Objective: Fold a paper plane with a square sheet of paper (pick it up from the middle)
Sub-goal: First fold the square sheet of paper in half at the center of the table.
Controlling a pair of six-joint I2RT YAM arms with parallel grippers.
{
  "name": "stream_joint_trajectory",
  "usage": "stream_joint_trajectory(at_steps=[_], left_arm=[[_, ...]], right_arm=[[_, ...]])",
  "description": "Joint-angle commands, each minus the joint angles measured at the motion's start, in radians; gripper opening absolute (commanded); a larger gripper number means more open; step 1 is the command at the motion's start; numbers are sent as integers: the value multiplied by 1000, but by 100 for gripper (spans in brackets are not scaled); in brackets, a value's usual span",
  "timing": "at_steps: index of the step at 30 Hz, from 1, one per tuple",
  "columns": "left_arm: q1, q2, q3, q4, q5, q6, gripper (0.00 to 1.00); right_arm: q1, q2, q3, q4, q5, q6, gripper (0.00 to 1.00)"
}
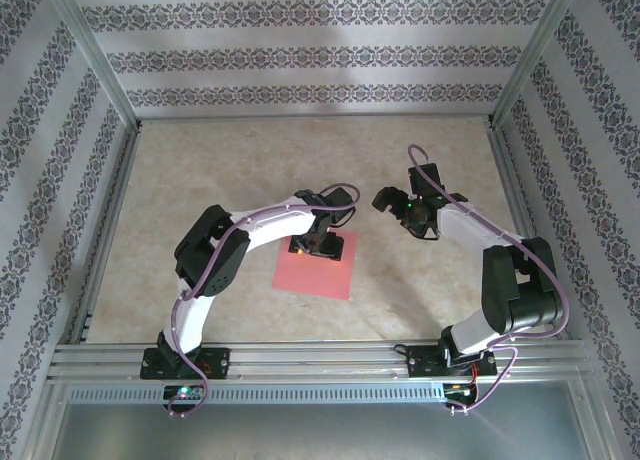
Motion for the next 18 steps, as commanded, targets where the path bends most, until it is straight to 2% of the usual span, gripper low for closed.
stream_joint_trajectory(at_steps=[1,13,18], left_arm=[[-7,29,31,-78,-4,7,84],[-12,75,-40,-23,-4,-1,79],[-11,67,-65,-6,-9,-2,74]], right_arm=[[2,0,-13,11,-22,1,98],[5,-1,-29,20,-31,21,98],[5,-1,-29,20,-28,23,98]])
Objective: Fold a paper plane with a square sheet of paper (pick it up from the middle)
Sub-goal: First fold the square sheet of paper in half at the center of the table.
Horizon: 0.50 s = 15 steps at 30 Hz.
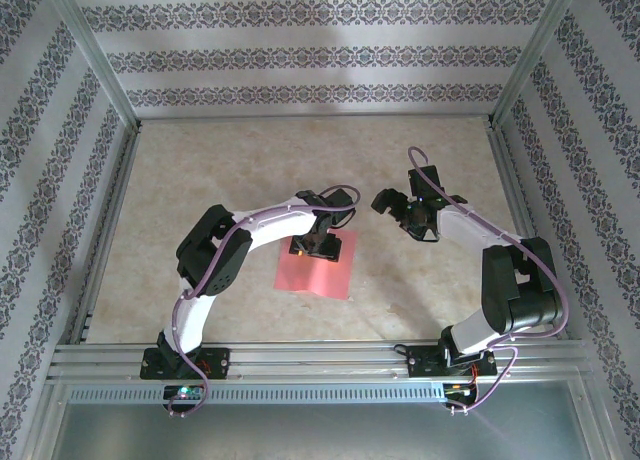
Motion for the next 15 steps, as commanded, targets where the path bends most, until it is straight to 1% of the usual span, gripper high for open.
stream_joint_trajectory(at_steps=[1,5,10,12,15], left_arm=[[-10,50,-63,-1,-7,1,73],[-6,8,-65,17,4,8,64],[16,-115,-90,90,70,16,44],[40,-190,-126,164,138,26,37],[93,-296,-215,315,265,4,32]], right_arm=[[5,0,-10,9,-11,14,98],[6,5,-7,9,-15,19,98],[7,-1,-5,12,-14,24,98],[7,-3,-1,15,-17,22,98],[5,-7,1,36,-38,6,98]])
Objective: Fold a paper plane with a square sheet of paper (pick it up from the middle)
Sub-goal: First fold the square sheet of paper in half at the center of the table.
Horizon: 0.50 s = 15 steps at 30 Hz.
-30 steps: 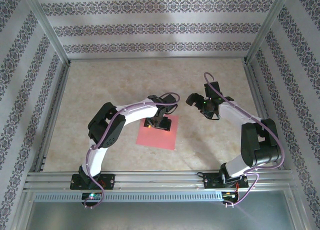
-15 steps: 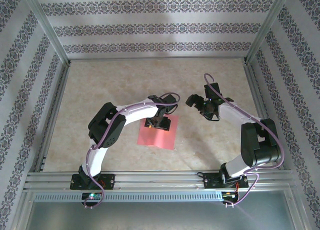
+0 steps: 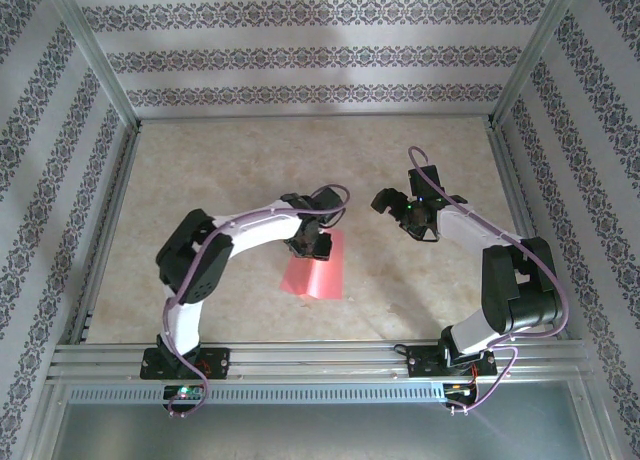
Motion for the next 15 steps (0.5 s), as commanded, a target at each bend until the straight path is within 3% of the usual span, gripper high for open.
stream_joint_trajectory(at_steps=[1,8,11,15], left_arm=[[73,-143,-73,213,175,-18,32],[196,-225,-238,547,403,-142,31],[230,-198,-283,645,428,-179,31],[253,-141,-295,641,410,-166,31]], right_arm=[[4,-11,0,38,-39,-7,98],[-7,-48,-50,174,-168,-12,95],[-6,-42,-73,247,-243,5,92],[6,-15,-90,326,-344,15,85]])
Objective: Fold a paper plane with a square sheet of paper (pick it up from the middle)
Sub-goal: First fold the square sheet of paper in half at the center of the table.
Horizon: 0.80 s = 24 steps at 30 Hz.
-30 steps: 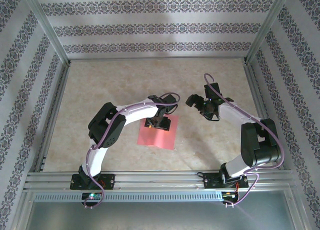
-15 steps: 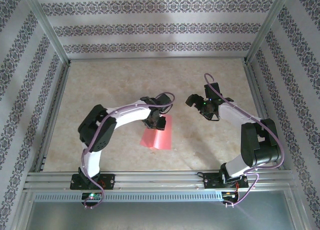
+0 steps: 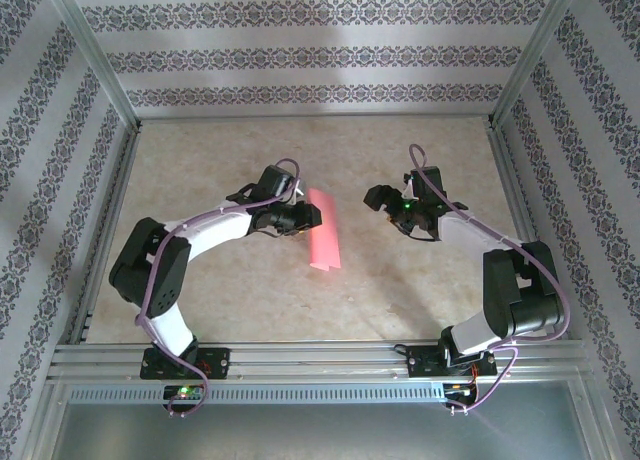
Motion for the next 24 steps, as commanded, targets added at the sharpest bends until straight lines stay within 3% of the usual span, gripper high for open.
stream_joint_trajectory(at_steps=[1,9,16,24], left_arm=[[19,43,-16,82,27,-20,31],[54,82,-57,27,-11,40,32],[58,99,-39,-41,-55,89,27],[58,117,-14,-94,-80,137,25]], right_arm=[[15,20,-21,123,-147,1,81],[154,117,34,97,-178,-53,52],[270,235,139,9,-118,-93,24],[333,344,237,-106,-51,-130,14]])
